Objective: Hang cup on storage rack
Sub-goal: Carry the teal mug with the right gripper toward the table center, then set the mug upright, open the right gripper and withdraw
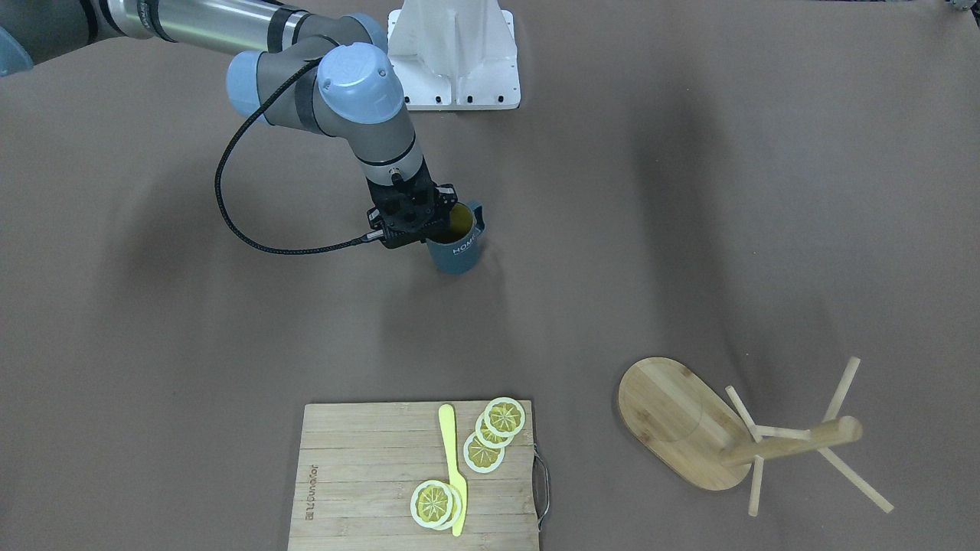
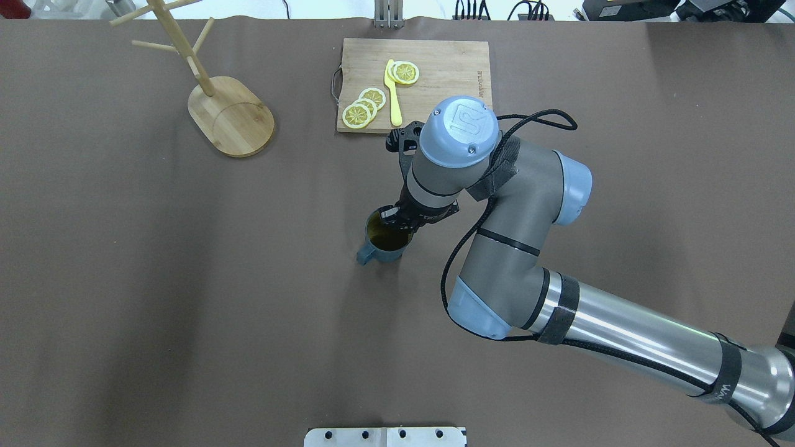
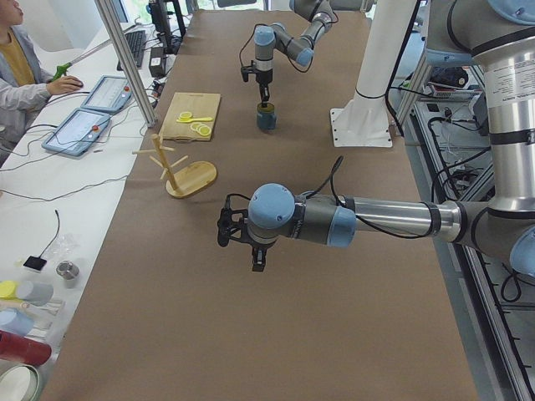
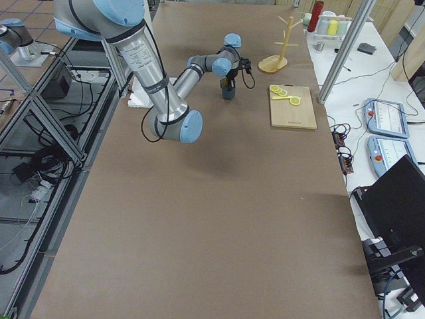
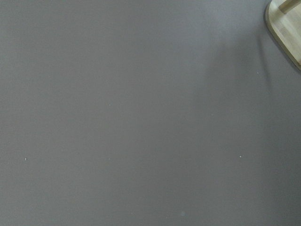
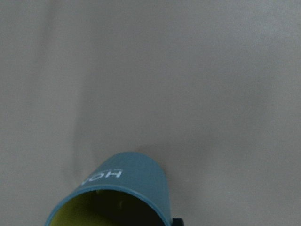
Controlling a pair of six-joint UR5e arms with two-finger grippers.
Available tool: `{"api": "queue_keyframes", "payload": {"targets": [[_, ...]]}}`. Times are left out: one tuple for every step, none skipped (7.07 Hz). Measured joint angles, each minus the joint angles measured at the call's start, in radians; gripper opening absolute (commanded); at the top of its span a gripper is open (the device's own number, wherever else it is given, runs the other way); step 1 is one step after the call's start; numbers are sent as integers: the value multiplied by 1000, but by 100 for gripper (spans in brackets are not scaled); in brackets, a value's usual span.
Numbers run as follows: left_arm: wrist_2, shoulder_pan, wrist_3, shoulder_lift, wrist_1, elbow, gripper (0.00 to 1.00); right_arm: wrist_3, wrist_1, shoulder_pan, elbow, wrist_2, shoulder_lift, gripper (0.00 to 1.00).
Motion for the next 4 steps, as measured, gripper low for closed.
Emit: {"api": "queue_keyframes", "payload": {"targets": [[0, 0, 0, 0, 0, 0, 98, 40, -3, -5, -12, 1, 10, 63], [0, 0, 0, 1, 0, 0, 98, 70, -5, -8, -20, 3, 16, 89], [0, 0, 0, 1, 0, 0, 98, 87, -6, -8, -25, 4, 19, 99], [0, 0, 0, 1, 0, 0, 98, 90, -5, -8, -24, 6, 20, 100]]}}
